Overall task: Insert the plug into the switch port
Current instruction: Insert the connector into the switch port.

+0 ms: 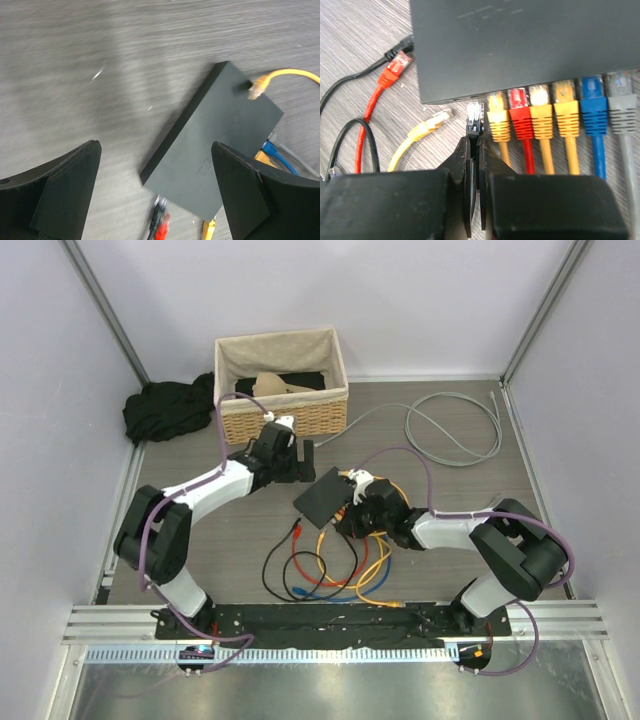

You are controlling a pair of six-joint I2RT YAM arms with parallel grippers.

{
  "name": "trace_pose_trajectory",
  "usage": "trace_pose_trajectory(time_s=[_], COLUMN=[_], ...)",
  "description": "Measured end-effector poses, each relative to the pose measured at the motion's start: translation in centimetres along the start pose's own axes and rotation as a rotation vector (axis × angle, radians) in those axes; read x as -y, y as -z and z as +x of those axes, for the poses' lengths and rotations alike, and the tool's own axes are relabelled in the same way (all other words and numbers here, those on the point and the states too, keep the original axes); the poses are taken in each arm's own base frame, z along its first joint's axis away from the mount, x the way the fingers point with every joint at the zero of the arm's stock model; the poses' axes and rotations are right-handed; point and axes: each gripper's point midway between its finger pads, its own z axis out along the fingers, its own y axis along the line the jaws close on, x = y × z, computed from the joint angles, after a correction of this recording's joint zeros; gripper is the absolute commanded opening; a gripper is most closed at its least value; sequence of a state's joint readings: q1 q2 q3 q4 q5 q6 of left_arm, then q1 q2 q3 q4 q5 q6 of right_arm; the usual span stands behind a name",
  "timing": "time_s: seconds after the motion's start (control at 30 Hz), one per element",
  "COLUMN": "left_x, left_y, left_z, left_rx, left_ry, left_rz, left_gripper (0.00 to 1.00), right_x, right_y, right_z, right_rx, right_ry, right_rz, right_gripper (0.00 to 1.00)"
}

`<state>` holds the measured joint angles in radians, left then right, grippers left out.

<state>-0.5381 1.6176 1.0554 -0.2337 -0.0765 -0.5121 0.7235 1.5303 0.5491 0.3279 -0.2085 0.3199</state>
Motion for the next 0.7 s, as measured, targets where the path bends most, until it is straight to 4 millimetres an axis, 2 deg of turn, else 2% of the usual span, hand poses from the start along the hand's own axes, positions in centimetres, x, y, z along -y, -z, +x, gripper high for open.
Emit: trace_pose_trajectory(time_s=[0.13, 0.33, 0.53, 0.7], left_x=[1.5, 2.9, 3.3, 3.1], left_y=[-1.6, -3.1, -4.8, -5.3], left_z=[-0.3, -0.1, 1.2, 2.7], left_rx=[-0.026, -0.064, -0.127, -0.18], left_ry=[-0.053, -0.113, -0.148, -0.15], left_rz=[0.083, 0.165, 0.197, 0.205], left_gripper=[0.95, 0.94, 0.91, 0.88], right_x=[0.6, 0.8, 0.7, 0.6], right_y=[0.1, 0.1, 0.1, 0.1], right_z=[0.2, 0.2, -0.1, -0.2], right_rx=[-0.011, -0.016, -0.02, -0.025], right_ry=[-0.011, -0.013, -0.011, -0.011], right_rz=[0.015, 0.019, 0.013, 0.007], right_gripper=[0.01, 0.01, 0.01, 0.01])
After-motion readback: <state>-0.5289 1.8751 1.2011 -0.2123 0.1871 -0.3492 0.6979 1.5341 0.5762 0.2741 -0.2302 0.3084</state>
